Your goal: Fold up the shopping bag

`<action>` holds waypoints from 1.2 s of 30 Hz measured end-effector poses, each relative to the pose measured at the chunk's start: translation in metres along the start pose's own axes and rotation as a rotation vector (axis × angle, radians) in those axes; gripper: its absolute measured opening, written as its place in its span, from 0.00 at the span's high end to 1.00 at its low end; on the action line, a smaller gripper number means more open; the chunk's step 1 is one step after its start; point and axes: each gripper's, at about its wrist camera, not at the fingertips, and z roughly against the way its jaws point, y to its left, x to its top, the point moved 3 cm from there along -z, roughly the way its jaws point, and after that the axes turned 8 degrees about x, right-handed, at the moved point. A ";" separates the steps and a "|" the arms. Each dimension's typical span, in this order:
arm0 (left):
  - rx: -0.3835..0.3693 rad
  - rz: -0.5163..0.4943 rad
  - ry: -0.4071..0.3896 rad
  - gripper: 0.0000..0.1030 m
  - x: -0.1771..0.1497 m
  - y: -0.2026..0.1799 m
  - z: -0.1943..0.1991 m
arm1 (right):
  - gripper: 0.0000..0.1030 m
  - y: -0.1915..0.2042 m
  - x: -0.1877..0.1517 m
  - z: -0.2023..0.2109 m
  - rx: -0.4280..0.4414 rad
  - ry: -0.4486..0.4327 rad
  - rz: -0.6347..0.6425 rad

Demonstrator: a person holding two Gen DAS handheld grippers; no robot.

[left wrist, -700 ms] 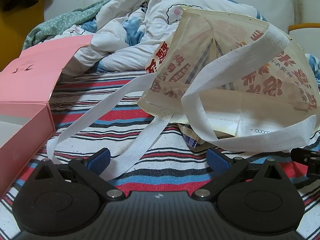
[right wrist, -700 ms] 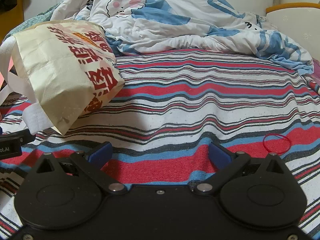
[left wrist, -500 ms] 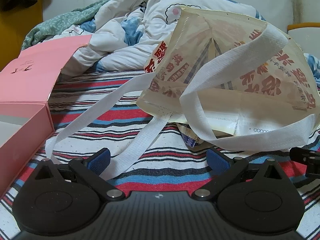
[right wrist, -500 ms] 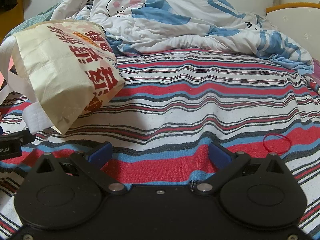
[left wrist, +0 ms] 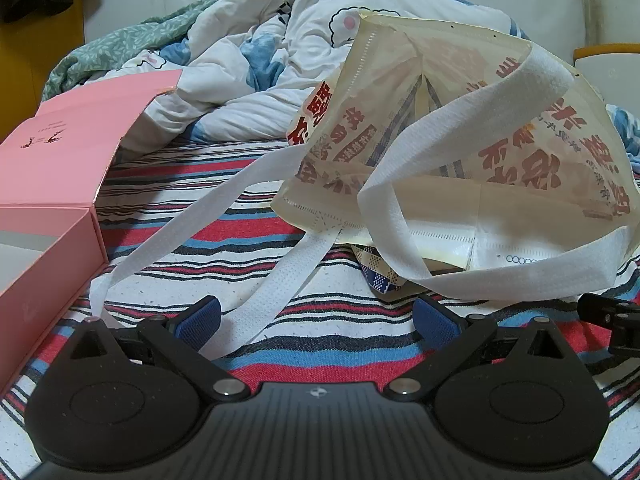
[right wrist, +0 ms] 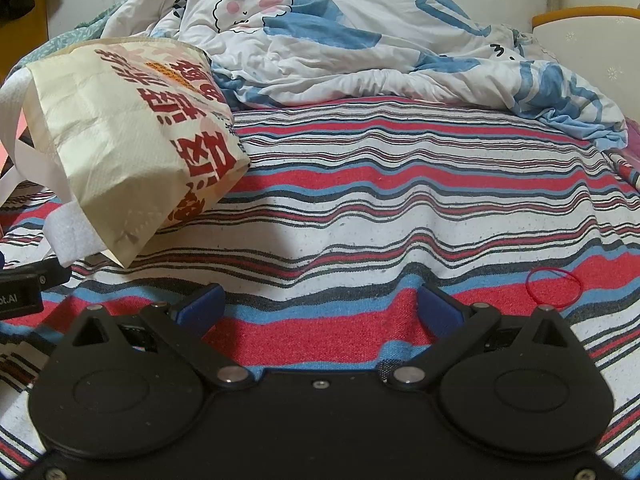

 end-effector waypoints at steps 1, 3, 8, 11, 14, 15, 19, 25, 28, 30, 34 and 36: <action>0.000 -0.001 0.001 0.00 0.000 0.000 0.000 | 0.00 0.000 0.000 0.000 0.000 0.000 0.000; 0.000 -0.003 0.004 0.00 -0.001 0.000 0.000 | 0.00 0.000 0.000 0.000 0.000 0.001 0.000; -0.016 -0.012 0.005 0.00 -0.002 0.000 0.000 | 0.00 0.000 0.001 0.001 0.009 -0.010 -0.001; -0.032 -0.028 0.000 0.00 -0.004 -0.001 0.001 | 0.00 -0.002 0.002 0.002 0.036 -0.025 -0.011; -0.033 -0.034 -0.006 0.00 -0.006 0.001 0.004 | 0.00 -0.007 0.002 0.004 0.071 -0.037 -0.046; -0.036 -0.030 -0.006 0.00 -0.007 0.004 0.006 | 0.00 -0.010 0.001 0.007 0.078 -0.045 -0.059; -0.051 -0.011 -0.003 0.00 -0.013 0.017 0.018 | 0.00 -0.015 -0.003 0.025 0.111 -0.125 -0.072; -0.193 -0.016 0.026 0.00 -0.013 0.030 0.055 | 0.00 -0.003 -0.001 0.051 0.168 -0.168 -0.069; -0.280 0.041 0.027 0.00 -0.004 0.040 0.071 | 0.00 0.003 -0.002 0.056 0.279 -0.138 -0.050; -0.287 0.042 -0.002 0.00 0.003 0.040 0.079 | 0.00 0.007 -0.001 0.059 0.296 -0.122 -0.033; -0.286 0.042 -0.039 0.00 0.013 0.040 0.087 | 0.00 0.008 0.004 0.068 0.288 -0.122 -0.029; -0.307 0.065 -0.042 0.00 0.017 0.040 0.089 | 0.00 0.005 0.008 0.072 0.286 -0.123 -0.041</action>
